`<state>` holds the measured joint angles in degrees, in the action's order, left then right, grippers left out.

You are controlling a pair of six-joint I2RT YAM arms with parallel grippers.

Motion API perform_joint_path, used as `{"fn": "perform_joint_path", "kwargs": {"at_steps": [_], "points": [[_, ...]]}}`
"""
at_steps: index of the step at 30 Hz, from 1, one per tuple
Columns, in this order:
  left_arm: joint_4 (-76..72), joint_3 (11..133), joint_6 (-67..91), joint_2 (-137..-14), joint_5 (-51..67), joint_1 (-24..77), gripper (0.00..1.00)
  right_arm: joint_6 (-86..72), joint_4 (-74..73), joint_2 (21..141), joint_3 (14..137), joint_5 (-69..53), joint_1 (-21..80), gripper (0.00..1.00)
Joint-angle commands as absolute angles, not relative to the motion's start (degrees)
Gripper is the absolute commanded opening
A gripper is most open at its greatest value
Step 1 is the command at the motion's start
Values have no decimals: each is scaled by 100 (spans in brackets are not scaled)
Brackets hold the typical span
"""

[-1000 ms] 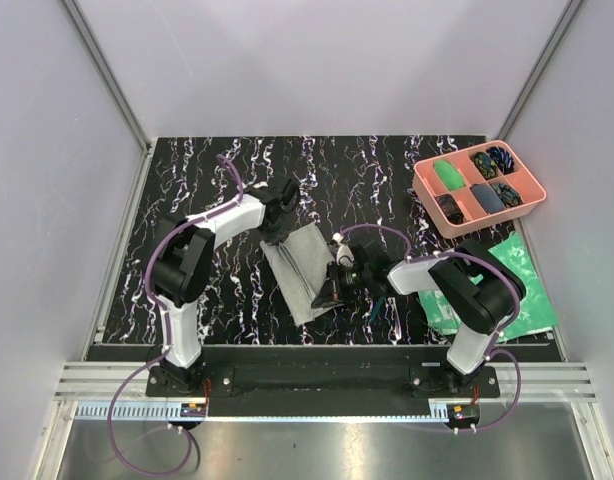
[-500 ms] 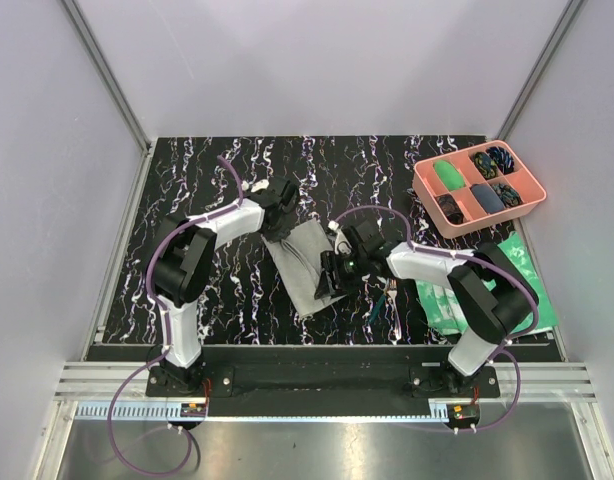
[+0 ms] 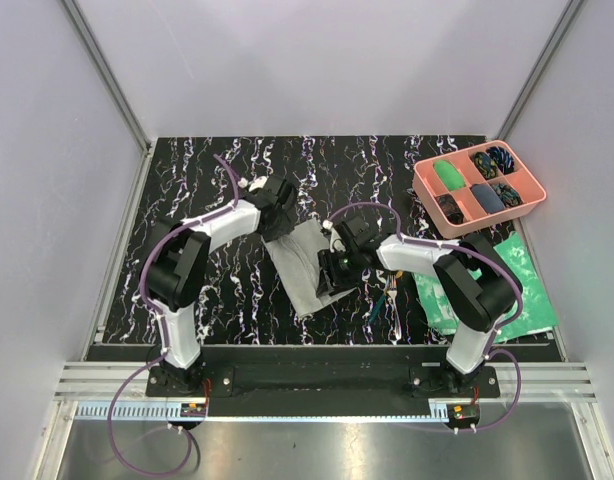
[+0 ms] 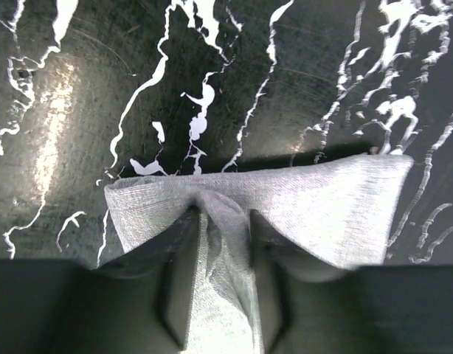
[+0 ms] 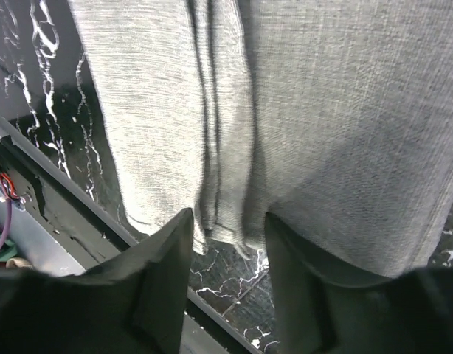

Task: Fold the napkin into a case and place the utensils inside
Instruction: Fold the lower triangle-folded napkin at the center of the board.

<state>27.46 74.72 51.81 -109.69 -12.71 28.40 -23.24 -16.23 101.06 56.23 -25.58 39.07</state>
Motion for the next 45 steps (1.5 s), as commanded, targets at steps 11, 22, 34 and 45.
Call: {"fn": "perform_joint_path", "kwargs": {"at_steps": [11, 22, 34, 45], "points": [[2277, 7410, 4615, -9950, -230, 2681, 58, -2487, -1459, 10204, 5792, -2452, 3946, 30], [2171, 6855, 4535, -10010, -229, 2505, 0, -2601, -1459, 10090, 5783, -2434, 3955, 15], [1925, 7119, 4763, -10696, 149, 2505, 0, -2698, -1397, 10002, 5713, -2470, 3955, 12], [802, 6786, 5255, -10899, 211, 2470, 0, -2927, -1143, 9976, 5485, -2672, 3955, 13]]}}
